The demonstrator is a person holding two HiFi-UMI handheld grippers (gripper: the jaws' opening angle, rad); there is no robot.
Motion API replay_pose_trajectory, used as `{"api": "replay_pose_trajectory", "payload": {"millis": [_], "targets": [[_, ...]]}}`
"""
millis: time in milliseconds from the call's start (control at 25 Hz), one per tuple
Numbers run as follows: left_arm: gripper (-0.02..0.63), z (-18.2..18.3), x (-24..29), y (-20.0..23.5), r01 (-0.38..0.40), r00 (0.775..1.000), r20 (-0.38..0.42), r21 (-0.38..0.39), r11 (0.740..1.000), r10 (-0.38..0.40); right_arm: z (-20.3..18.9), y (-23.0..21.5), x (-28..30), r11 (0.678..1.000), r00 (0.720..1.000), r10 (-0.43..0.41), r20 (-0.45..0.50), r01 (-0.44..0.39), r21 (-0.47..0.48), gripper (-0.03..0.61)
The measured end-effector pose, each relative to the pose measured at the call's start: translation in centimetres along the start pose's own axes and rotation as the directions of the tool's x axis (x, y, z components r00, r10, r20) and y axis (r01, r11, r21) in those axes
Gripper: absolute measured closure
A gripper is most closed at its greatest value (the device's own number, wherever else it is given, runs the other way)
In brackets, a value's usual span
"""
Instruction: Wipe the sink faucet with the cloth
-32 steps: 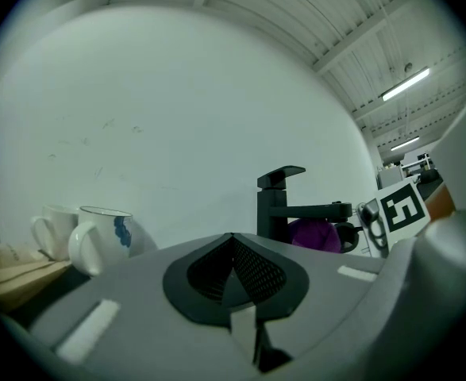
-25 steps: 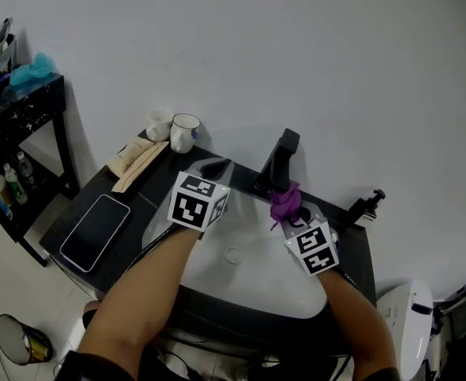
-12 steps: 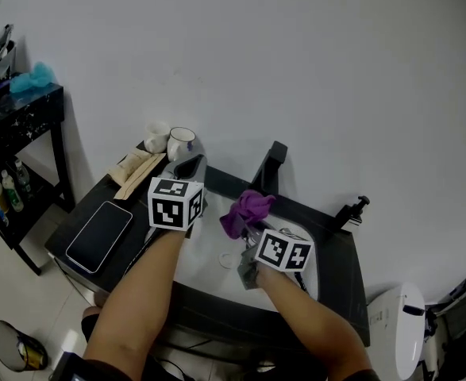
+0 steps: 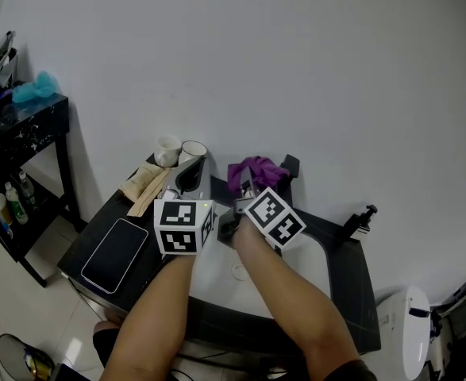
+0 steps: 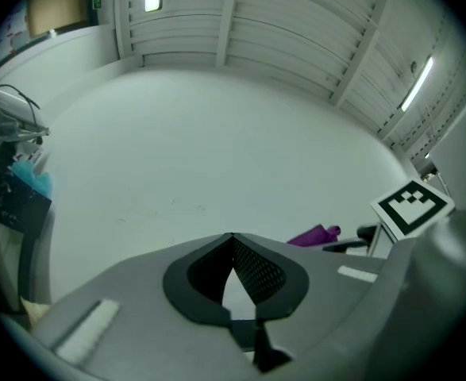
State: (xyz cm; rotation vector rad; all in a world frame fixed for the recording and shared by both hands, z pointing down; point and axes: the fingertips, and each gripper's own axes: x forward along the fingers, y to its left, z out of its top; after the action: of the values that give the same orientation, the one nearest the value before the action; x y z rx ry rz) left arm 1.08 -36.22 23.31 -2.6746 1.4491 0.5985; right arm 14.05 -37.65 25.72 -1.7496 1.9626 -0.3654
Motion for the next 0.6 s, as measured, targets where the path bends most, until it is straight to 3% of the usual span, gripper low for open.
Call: {"api": "replay_pose_trajectory", "payload": {"millis": [120,240,360,600], "targets": [[0.597,0.1,-0.2,0.5,-0.015,1.000,0.008,-0.023,1.000,0.016,3.2,1.1,1.3,1.000,0.995,-0.007,0.101,0.008,-0.005,0.511],[0.597,0.2,-0.4,0.9,-0.028,1.000,0.014,-0.039,0.999,0.028,3.5,-0.3,2.1,0.997,0.991,-0.066,0.120,0.062,0.043,0.511],[0.597,0.4,-0.5,1.1,-0.036,0.999,0.020,-0.039,0.999,0.036,1.5,-3.1,2.2,0.987,0.986,-0.144,0.083,0.137,0.080,0.511],[0.597,0.4,-0.4,1.1,-0.029,0.999,0.019,-0.023,0.999,0.030,-4.8,-6.6,0.6,0.970,0.976,-0.213,-0.044,0.217,0.113,0.511]]}}
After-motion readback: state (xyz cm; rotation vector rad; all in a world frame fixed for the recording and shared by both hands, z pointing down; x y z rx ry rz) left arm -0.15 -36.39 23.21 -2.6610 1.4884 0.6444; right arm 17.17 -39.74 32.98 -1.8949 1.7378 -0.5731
